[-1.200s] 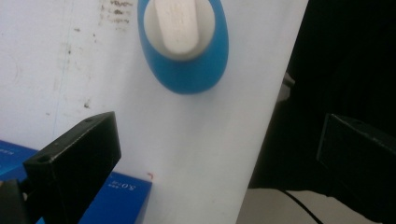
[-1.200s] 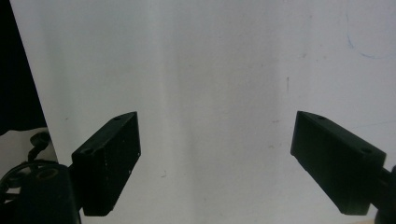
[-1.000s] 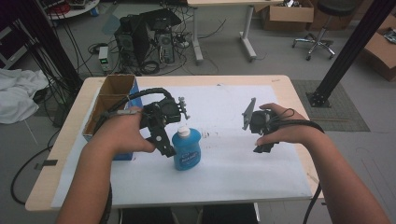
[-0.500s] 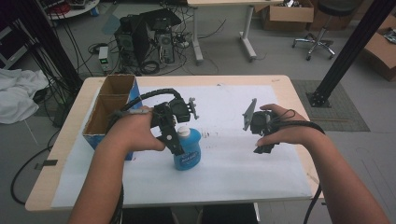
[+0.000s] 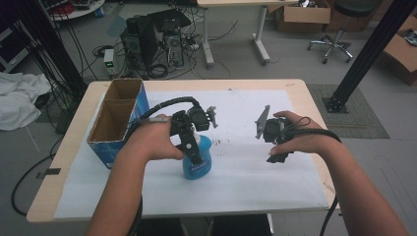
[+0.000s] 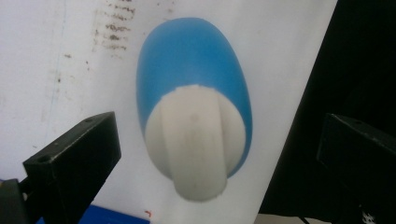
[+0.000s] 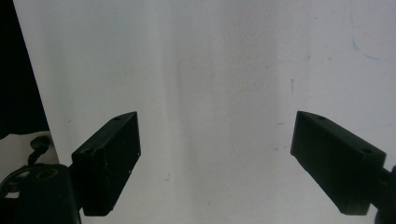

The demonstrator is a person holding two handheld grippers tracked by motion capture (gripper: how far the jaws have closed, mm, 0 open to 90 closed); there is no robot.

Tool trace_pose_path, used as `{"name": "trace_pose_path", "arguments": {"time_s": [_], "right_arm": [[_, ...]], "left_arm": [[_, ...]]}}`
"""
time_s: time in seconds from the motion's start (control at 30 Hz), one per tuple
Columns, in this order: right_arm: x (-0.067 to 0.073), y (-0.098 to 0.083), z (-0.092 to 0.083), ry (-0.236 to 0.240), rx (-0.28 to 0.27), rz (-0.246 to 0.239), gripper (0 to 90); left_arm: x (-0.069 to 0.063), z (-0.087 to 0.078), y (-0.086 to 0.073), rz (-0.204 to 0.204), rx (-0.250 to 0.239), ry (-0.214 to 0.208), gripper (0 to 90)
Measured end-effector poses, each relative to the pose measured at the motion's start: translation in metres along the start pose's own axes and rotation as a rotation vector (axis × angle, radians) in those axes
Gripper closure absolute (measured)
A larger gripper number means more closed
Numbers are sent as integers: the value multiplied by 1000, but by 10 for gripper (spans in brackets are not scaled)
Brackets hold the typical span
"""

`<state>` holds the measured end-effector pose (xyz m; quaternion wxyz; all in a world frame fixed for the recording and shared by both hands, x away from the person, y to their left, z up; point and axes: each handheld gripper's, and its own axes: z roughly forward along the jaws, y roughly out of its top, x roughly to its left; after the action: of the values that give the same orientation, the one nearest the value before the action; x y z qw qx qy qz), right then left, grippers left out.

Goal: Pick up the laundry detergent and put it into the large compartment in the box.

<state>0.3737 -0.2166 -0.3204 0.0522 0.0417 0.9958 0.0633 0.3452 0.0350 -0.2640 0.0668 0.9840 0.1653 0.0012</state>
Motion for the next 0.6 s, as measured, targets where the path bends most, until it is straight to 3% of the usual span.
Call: {"name": "trace_pose_path", "arguments": {"time_s": [0.6], "right_arm": [[0,-3,4,5,-1,16,159]], "left_arm": [[5,22,13,1,52,-5,1]]}}
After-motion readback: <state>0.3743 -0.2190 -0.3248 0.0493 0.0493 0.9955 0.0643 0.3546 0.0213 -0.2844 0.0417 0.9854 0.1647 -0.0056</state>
